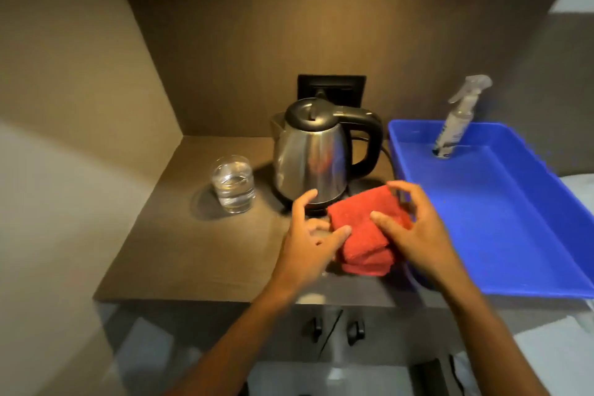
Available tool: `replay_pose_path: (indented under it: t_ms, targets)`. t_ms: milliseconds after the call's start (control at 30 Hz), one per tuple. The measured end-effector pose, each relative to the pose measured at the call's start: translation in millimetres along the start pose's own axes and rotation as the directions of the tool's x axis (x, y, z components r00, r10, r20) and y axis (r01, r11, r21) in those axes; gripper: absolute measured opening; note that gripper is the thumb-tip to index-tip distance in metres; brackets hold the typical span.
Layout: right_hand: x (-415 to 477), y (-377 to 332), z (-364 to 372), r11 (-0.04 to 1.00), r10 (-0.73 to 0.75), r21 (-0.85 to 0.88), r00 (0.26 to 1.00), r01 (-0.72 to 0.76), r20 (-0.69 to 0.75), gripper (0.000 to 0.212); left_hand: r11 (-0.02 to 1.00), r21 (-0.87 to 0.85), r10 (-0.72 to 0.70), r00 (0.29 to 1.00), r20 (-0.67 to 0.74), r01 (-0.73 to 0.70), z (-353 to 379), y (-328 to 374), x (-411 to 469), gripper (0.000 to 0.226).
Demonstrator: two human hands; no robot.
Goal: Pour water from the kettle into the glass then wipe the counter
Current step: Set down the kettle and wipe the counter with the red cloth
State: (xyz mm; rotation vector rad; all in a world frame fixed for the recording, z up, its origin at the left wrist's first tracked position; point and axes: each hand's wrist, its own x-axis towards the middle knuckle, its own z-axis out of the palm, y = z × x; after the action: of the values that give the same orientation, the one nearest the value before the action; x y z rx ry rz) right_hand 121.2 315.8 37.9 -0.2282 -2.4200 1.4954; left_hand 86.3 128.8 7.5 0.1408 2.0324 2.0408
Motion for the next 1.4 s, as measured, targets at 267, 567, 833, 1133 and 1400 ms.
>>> replay_pose_path:
  t_ms: [267,567,833,1133,1400]
  targets:
    - [-38.1,-6.8,119.3,0.799,-0.22,-0.519,0.951,0.304,0.218,0.043,0.652,0.754,0.356,0.844,-0.401,0.083,-119.6,-29.3,-17.8,0.043]
    - [-40.2,9.6,153.5,0.721,-0.079,-0.642,0.952,0.26,0.296,0.057,0.889,0.453,0.123,0.919,-0.374,0.066,-157.6,-17.0,70.8,0.115]
    - [-35.8,1.3,194.3,0.765,-0.109,-0.558,0.92,0.32,0.378,0.064,0.872,0.487,0.188,0.889,-0.417,0.045,-165.2,-21.2,92.3,0.096]
    - [22.2,-13.4,238.6,0.705,-0.109,-0.583,0.874,0.404,0.474,0.058,0.879,0.476,0.263,0.82,-0.508,0.013,-213.6,-3.8,72.0,0.101]
    - [85.3,-32.9,288.1,0.708,-0.07,-0.589,0.869,0.389,0.489,0.057,0.836,0.547,0.376,0.762,-0.526,-0.035,-246.6,1.9,36.5,0.085]
